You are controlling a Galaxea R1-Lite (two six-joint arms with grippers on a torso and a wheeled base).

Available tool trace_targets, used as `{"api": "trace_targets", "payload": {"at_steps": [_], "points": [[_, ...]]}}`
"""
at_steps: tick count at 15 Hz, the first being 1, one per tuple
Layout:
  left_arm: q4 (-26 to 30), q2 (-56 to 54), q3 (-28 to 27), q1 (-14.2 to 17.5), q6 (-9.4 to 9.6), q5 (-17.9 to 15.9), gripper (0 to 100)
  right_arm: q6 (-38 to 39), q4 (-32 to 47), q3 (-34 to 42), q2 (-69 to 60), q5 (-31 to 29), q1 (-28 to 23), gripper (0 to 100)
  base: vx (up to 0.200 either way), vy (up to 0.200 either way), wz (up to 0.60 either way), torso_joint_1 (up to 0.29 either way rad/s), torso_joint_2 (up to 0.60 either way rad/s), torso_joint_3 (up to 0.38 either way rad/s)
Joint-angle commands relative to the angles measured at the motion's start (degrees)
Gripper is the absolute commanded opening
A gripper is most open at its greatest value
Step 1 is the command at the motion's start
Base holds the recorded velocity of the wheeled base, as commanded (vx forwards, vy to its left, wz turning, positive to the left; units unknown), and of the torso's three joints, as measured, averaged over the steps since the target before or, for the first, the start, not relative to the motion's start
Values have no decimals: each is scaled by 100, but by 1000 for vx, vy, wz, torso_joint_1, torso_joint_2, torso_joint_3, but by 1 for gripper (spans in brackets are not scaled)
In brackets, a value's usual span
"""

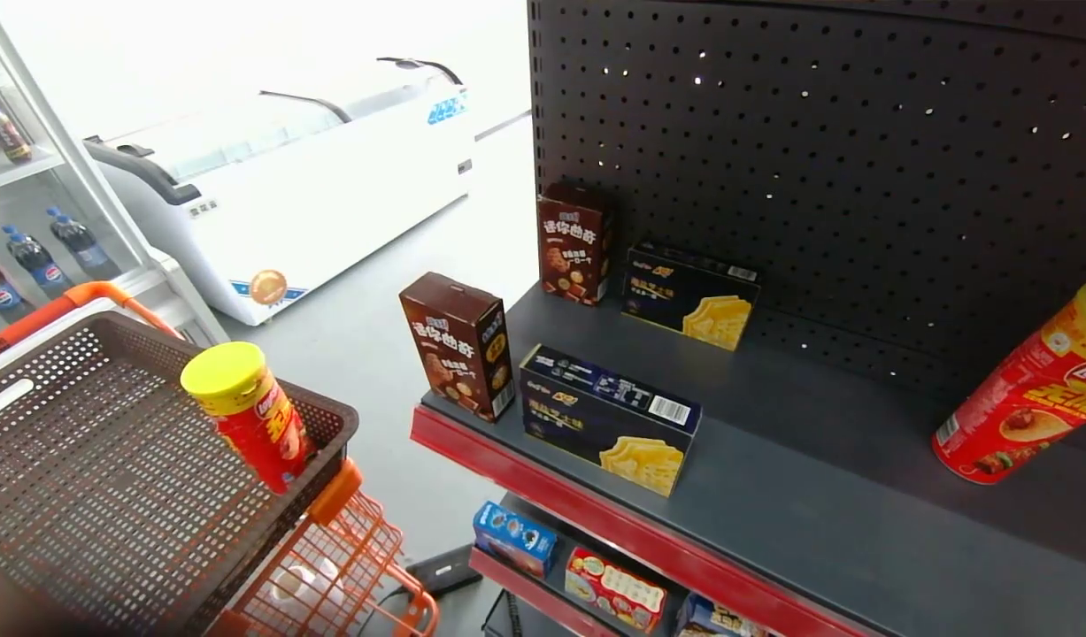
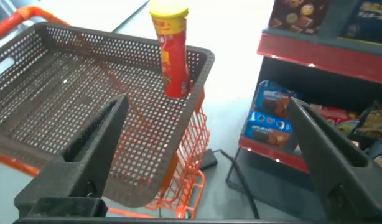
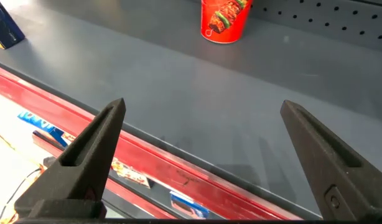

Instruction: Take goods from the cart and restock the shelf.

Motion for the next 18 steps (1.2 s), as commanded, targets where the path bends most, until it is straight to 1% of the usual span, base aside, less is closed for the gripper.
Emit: {"api": "trace_targets", "payload": {"at_steps": [1, 2, 3, 4, 5, 6, 7, 8, 9, 10, 11, 12, 13, 16, 17, 18], "points": [[-69, 1676, -397, 2, 10, 436, 100, -3, -1, 0, 8, 0, -3, 100, 0, 0, 0, 0, 0, 0], [-491, 2396, -397, 11, -25, 480, 100, -3, -1, 0, 8, 0, -3, 100, 0, 0, 0, 0, 0, 0], [-983, 2932, -388, -42, -25, 480, 100, -3, 8, 0, 8, 0, -3, 100, 0, 0, 0, 0, 0, 0], [-1361, 3433, -388, -77, -25, 489, 100, -3, 8, 0, 8, 0, -3, 100, 0, 0, 0, 0, 0, 0], [-1624, 3899, -397, 11, -34, 489, 100, -3, -1, 0, 8, 0, -3, 100, 0, 0, 0, 0, 0, 0], [-2108, 4594, -458, 284, -7, 471, 100, -3, -1, 0, 8, 0, -3, 100, 0, 0, 0, 0, 0, 0], [-2266, 4857, -511, 354, 10, 454, 100, -3, -1, 0, 8, 0, -3, 100, 0, 0, 0, 0, 0, 0], [-2723, 5710, -696, 433, 89, 506, 100, -3, -1, 0, 8, 0, -3, 100, 0, 0, 0, 0, 0, 0], [-2996, 5982, -740, 459, 186, 542, 100, -3, -1, 0, 8, 0, -3, 100, 0, 0, 0, 0, 0, 0], [-3620, 6439, -757, 495, 362, 542, 100, -3, -1, 0, 8, 0, -3, 100, 0, 0, 0, 0, 0, 0], [-4490, 7169, -661, 407, 415, 506, 100, -3, -1, 0, 8, 0, -3, 100, 0, 0, 0, 0, 0, 0], [-5052, 7626, -494, 310, 546, 524, 100, -3, -1, 0, 8, 0, -3, 100, 0, 0, 0, 0, 0, 0], [-5641, 8021, -441, 319, 617, 533, 100, -3, -1, 0, 8, 0, -3, 100, 0, 0, 0, 0, 0, 0], [-7487, 9217, -414, 301, 634, 603, 100, -3, -1, 0, 8, 0, -3, 100, 0, 0, 0, 0, 0, 0], [-7944, 9559, -414, 310, 634, 717, 100, -3, -1, 0, 8, 0, -3, 100, 0, 0, 0, 0, 0, 0], [-8190, 9762, -441, 310, 634, 805, 100, -3, 8, 0, 8, 0, -3, 100, 0, 0, 0, 0, 0, 0]]}}
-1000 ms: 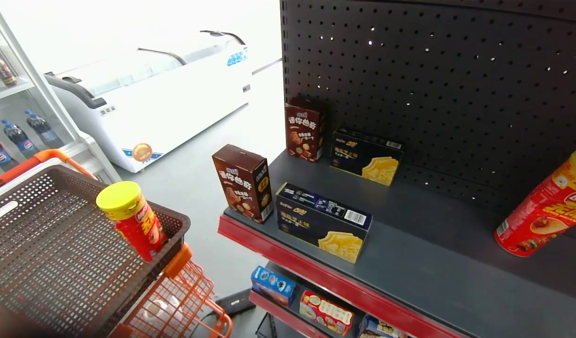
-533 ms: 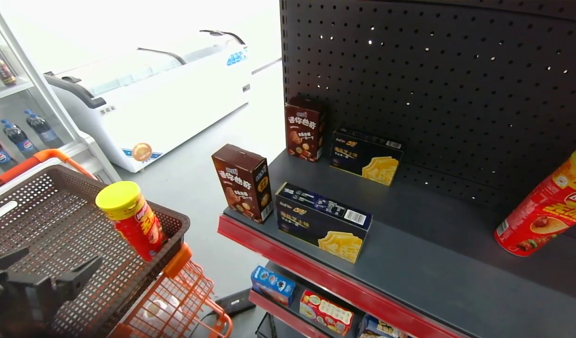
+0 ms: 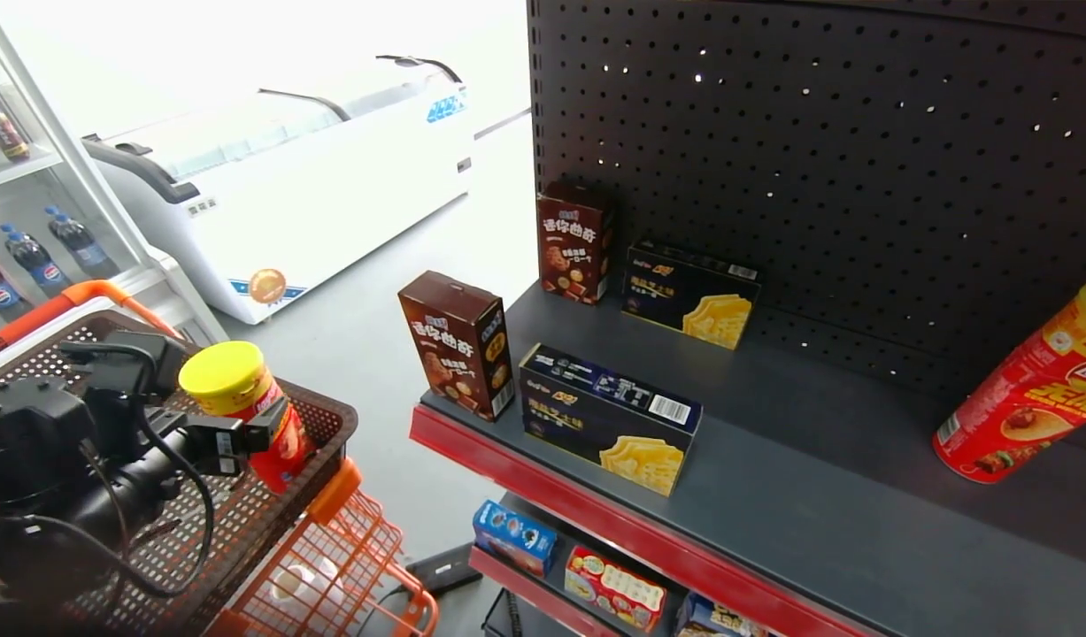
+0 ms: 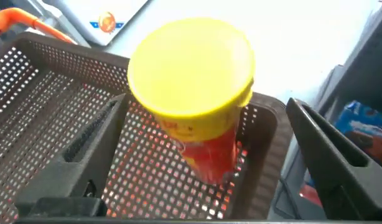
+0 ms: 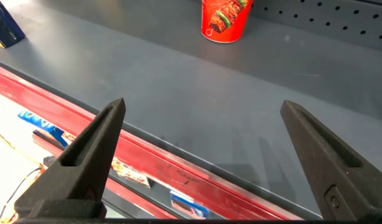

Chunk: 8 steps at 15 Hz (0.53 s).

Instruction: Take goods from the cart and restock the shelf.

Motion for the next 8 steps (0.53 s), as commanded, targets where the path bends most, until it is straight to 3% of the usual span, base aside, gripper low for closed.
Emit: {"api": "trace_targets", "payload": {"at_steps": [1, 8], "points": [[-768, 1328, -70, -14, 19, 168, 100, -3, 7, 0, 8, -1, 0, 100, 0, 0, 0, 0, 0, 0], [-1199, 1890, -360, -23, 10, 168, 100, -3, -2, 0, 8, -1, 0, 100, 0, 0, 0, 0, 0, 0]]}}
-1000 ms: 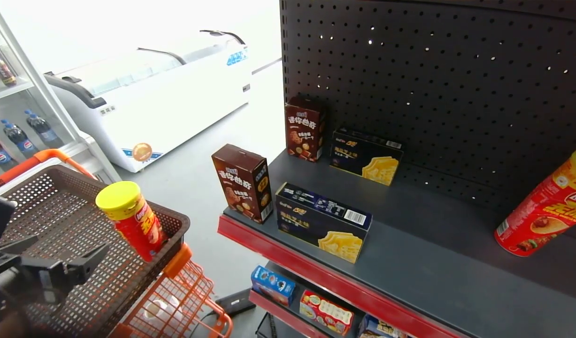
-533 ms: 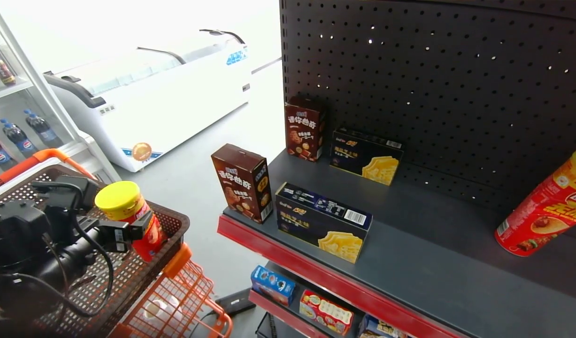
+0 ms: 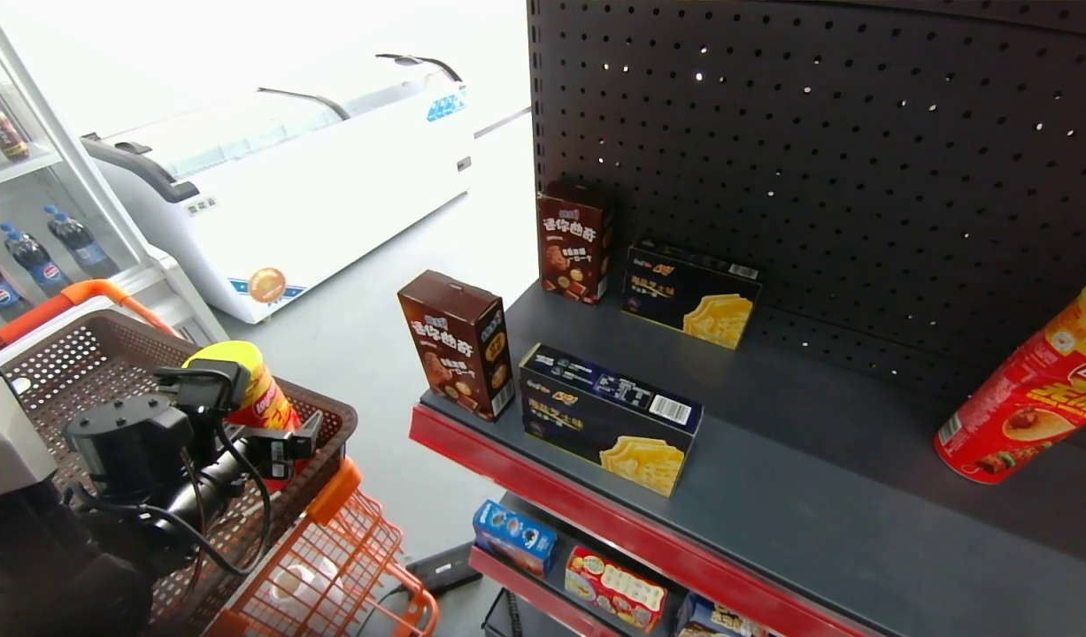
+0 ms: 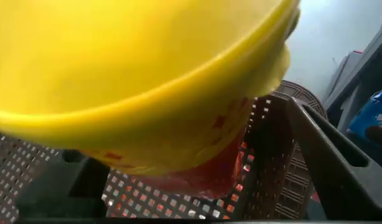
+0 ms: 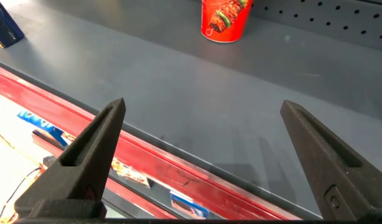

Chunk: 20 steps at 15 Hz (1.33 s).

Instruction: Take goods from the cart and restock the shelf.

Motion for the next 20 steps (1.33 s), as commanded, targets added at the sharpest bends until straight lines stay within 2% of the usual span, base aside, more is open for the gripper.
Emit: {"api": "trace_targets", "payload": {"at_steps": [1, 5, 8, 9, 14, 17, 18, 20], "points": [[-166, 239, -32, 7, -5, -5, 100, -2, -2, 0, 8, -1, 2, 100, 0, 0, 0, 0, 0, 0], [-351, 406, -85, 51, 4, -5, 100, -2, -2, 0, 8, -1, 2, 100, 0, 0, 0, 0, 0, 0], [-324, 494, -164, 201, -22, 4, 100, -2, 7, 0, 8, -1, 2, 100, 0, 0, 0, 0, 0, 0], [-289, 485, -217, 201, -22, 4, 0, -2, -2, 0, 8, -1, 2, 100, 0, 0, 0, 0, 0, 0], [-368, 441, -410, 183, -5, 4, 0, -2, -2, 0, 8, -1, 2, 100, 0, 0, 0, 0, 0, 0], [-395, 2, -595, 209, -22, -5, 0, -2, -2, 0, 8, -1, 2, 100, 0, 0, 0, 0, 0, 0], [-307, -341, -867, 192, -14, -14, 0, -2, -2, 0, 8, -1, 2, 100, 0, 0, 0, 0, 0, 0], [150, -798, -1034, 139, 13, -23, 0, -2, 7, 0, 8, -1, 2, 100, 0, 0, 0, 0, 0, 0]]}}
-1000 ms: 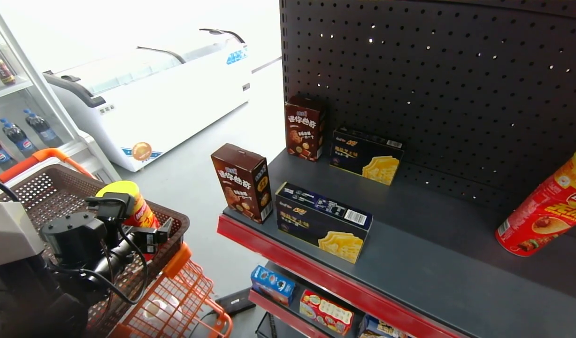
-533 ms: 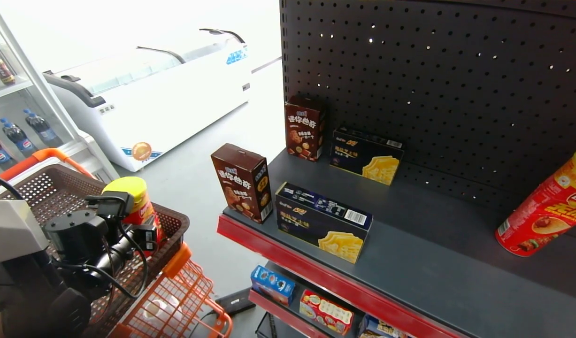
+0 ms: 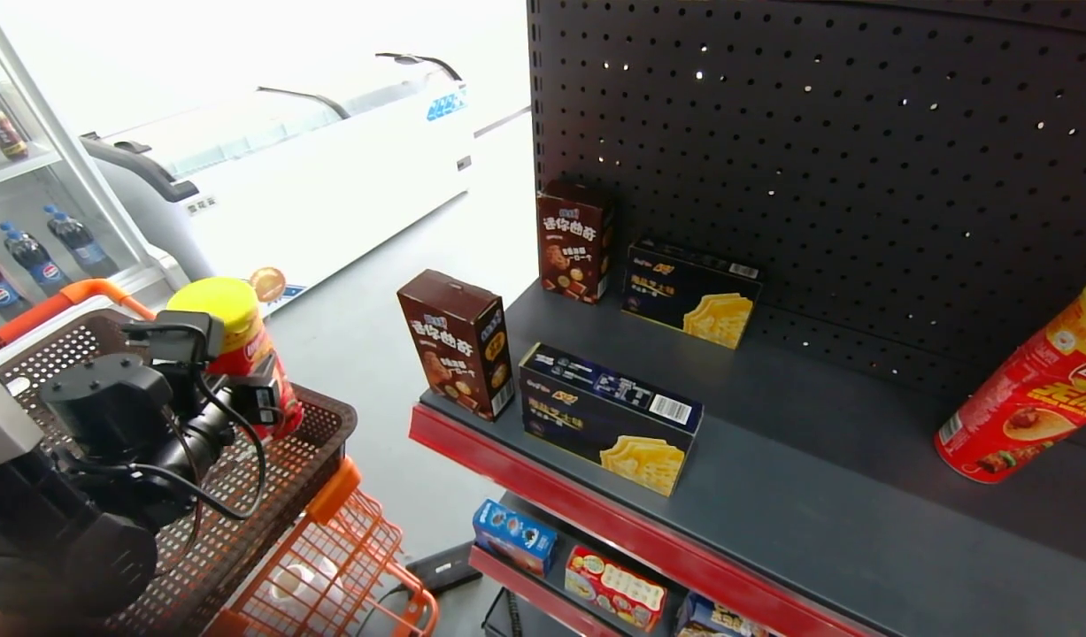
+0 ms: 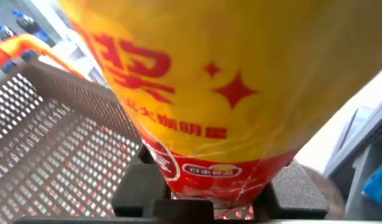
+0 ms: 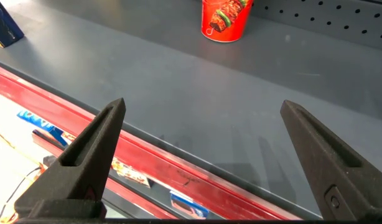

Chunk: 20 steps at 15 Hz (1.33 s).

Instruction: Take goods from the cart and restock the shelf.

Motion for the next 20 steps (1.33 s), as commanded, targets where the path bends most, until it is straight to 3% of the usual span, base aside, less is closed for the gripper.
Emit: {"api": "trace_targets", "payload": {"at_steps": [1, 2, 6, 7, 8, 10, 12, 15, 20], "points": [[548, -900, -201, -93, 13, -42, 0, -3, 7, 0, 8, -1, 0, 100, 0, 0, 0, 0, 0, 0], [926, -1261, -236, -128, -40, -60, 0, -3, 7, 0, 8, -1, 0, 100, 0, 0, 0, 0, 0, 0], [1524, -2095, -482, -585, -22, -77, 0, -3, -2, 0, 8, -1, 0, 100, 0, 0, 0, 0, 0, 0], [2025, -2386, -605, -796, -40, -77, 0, -3, -2, 0, 8, -1, 0, 100, 0, 0, 0, 0, 0, 0], [2025, -2386, -605, -796, -40, -77, 0, -3, -2, 0, 8, -1, 0, 100, 0, 0, 0, 0, 0, 0], [2183, -2948, -201, -954, -84, -692, 0, -3, -2, 0, 8, -1, 0, 100, 0, 0, 0, 0, 0, 0], [2271, -3326, 45, -1059, -154, -1026, 0, -3, -2, 0, 8, -1, 0, 100, 0, 0, 0, 0, 0, 0], [2297, -3616, 203, -1771, -462, -1062, 0, -3, -2, 0, 8, -1, 0, 100, 0, 0, 0, 0, 0, 0], [2323, -3730, 379, -2905, -515, -1255, 0, -3, 7, 0, 8, -1, 0, 100, 0, 0, 0, 0, 0, 0]]}}
